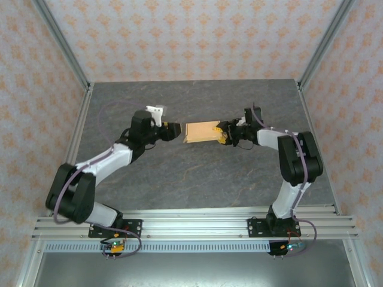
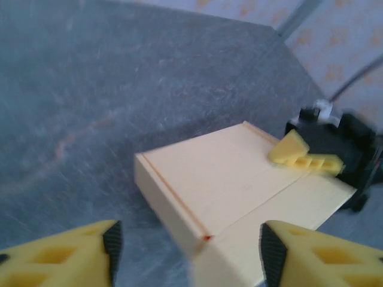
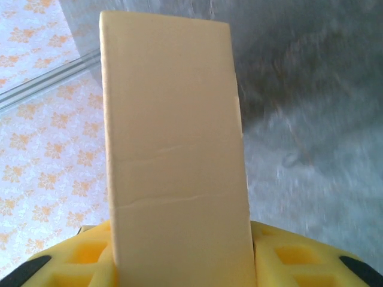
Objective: Fold the paper box
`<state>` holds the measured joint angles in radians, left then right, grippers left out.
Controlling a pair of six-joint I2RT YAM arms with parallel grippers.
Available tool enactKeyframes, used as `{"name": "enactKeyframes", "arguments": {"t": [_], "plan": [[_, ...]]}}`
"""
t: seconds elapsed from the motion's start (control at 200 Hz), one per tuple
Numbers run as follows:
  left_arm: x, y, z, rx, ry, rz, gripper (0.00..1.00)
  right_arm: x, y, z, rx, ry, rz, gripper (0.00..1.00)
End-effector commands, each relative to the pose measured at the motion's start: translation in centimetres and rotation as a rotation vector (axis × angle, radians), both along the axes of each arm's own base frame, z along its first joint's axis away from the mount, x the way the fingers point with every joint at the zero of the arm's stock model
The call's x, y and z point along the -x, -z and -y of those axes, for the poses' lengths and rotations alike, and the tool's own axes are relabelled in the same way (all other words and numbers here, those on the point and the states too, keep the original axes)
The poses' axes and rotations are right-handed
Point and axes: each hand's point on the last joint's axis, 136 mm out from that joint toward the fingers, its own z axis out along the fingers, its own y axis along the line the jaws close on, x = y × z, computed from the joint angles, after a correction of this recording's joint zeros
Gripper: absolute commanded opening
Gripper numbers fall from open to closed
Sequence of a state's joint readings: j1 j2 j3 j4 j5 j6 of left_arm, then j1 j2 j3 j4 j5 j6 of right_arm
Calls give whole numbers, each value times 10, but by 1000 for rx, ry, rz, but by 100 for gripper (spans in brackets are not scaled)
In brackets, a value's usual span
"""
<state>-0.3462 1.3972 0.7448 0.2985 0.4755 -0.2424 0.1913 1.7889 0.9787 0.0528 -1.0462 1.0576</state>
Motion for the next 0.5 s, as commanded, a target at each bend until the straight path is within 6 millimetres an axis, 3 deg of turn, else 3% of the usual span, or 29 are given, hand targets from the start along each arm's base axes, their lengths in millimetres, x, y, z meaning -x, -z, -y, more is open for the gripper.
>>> {"name": "enactKeyframes", "arguments": {"t": [0.0,0.23,0.496], "plan": [[15,-8,13,-226,122,330,79,31,-9,5,42,-5,-137,41],[55,24,55,-436,412,501,79,58,-8,3,7,-32,-268,41],[64,47,86,-648,542,586,76,69,-9,2,4,-59,-330,41]]}}
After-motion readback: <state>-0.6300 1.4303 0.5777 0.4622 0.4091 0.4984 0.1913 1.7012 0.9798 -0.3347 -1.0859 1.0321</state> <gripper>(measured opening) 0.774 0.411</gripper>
